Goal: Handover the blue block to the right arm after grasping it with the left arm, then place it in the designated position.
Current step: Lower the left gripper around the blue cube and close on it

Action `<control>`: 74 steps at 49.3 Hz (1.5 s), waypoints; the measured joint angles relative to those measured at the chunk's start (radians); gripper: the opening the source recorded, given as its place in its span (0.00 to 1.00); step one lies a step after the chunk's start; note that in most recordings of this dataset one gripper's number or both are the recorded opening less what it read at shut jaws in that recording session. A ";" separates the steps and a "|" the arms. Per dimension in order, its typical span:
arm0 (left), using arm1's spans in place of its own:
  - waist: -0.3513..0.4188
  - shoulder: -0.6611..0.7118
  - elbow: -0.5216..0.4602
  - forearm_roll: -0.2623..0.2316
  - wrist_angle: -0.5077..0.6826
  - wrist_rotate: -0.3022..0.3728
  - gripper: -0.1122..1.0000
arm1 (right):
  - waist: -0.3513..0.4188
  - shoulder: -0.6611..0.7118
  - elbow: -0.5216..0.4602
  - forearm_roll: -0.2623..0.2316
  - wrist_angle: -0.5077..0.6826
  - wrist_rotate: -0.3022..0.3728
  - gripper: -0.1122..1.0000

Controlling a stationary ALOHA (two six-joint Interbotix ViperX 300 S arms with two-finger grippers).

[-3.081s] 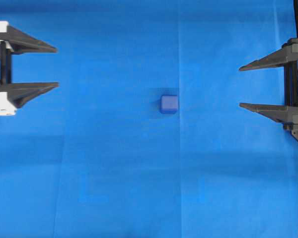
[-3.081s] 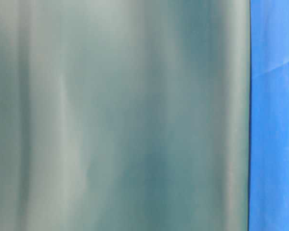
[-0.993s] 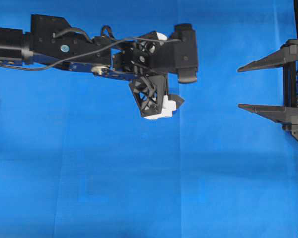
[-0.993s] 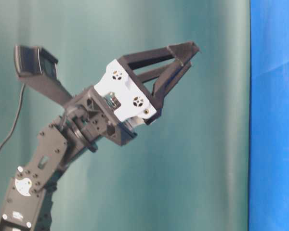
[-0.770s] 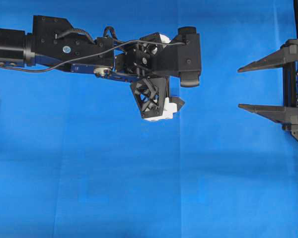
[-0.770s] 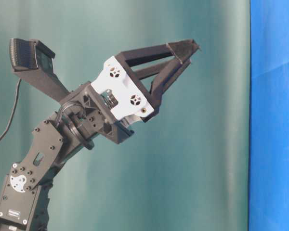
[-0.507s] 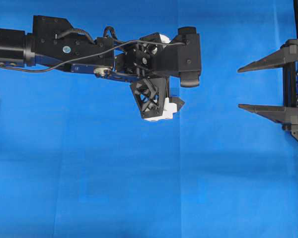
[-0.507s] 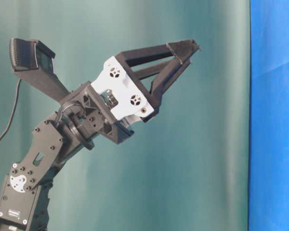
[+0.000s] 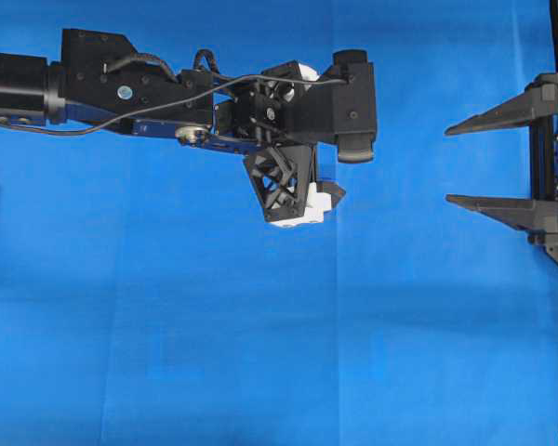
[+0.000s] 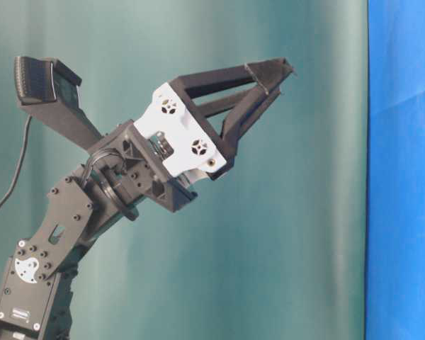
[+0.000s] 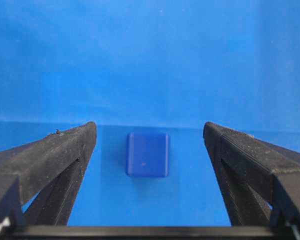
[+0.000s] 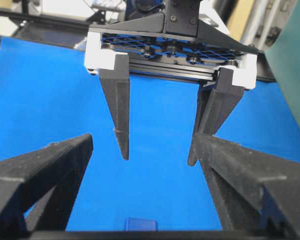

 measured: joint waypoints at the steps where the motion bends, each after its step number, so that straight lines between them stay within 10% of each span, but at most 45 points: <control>1: 0.000 0.000 0.000 -0.002 0.000 0.000 0.92 | 0.000 0.000 0.002 0.000 0.000 0.000 0.96; 74: -0.009 0.164 0.126 0.000 -0.224 -0.014 0.92 | 0.000 0.020 0.002 0.000 0.000 0.000 0.96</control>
